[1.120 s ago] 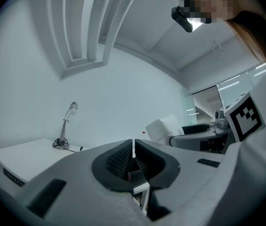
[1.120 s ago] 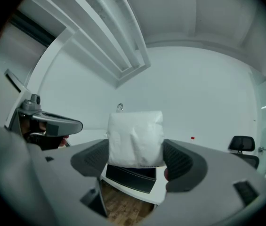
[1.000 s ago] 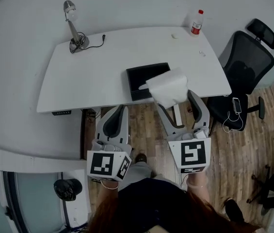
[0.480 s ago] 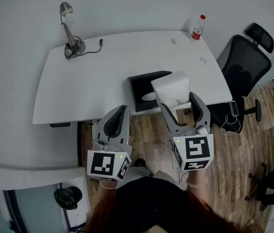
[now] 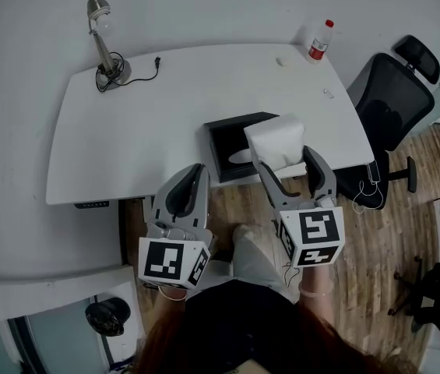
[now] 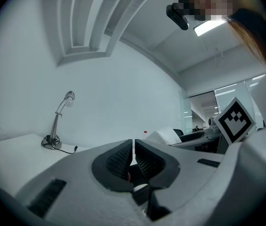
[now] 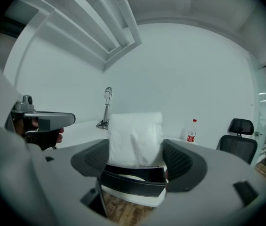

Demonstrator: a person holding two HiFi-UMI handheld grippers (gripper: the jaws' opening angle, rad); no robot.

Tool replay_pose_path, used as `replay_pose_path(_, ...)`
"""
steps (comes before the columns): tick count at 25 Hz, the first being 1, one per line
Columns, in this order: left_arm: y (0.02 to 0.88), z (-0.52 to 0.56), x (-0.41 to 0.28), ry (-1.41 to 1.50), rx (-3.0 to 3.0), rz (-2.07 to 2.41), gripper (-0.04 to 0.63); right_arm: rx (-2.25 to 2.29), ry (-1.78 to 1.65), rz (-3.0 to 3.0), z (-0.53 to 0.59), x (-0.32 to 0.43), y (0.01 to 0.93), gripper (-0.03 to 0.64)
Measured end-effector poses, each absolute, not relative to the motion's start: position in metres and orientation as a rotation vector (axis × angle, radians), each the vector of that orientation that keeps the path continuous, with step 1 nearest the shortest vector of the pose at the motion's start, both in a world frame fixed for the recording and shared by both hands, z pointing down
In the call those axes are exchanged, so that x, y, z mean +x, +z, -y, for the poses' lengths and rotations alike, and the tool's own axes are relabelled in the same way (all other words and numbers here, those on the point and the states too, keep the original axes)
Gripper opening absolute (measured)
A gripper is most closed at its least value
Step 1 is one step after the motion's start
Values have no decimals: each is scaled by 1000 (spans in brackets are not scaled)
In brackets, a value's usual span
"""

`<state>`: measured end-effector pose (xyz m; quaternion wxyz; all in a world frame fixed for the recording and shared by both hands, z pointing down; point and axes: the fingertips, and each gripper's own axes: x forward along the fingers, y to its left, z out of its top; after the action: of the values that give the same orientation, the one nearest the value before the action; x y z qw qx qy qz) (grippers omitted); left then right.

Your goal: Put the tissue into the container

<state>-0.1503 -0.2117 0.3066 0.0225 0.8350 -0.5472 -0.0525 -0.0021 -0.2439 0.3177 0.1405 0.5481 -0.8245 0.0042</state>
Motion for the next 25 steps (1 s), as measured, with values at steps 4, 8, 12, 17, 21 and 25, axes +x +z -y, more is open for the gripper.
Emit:
replay_pose_path(4, 314, 218, -150, -156, 2570, 1694, 38, 1557, 40, 2364, 251, 1, 329, 371)
replay_pose_path(8, 318, 227, -150, -160, 2556, 1700, 38, 1528, 59, 2353, 260, 0, 340, 371)
replay_pose_path(12, 322, 238, -148, -148, 2553, 1694, 38, 1501, 84, 2336, 270, -3, 353, 371)
replay_pose_path(17, 325, 249, -150, -148, 2552, 1689, 38, 1465, 109, 2310, 281, -8, 367, 371)
replay_pose_path(21, 332, 259, -152, -122, 2548, 1676, 38, 1440, 142, 2298, 288, -15, 377, 371)
replay_pose_path(25, 335, 267, -149, -116, 2551, 1655, 38, 1427, 175, 2275, 295, -15, 388, 371)
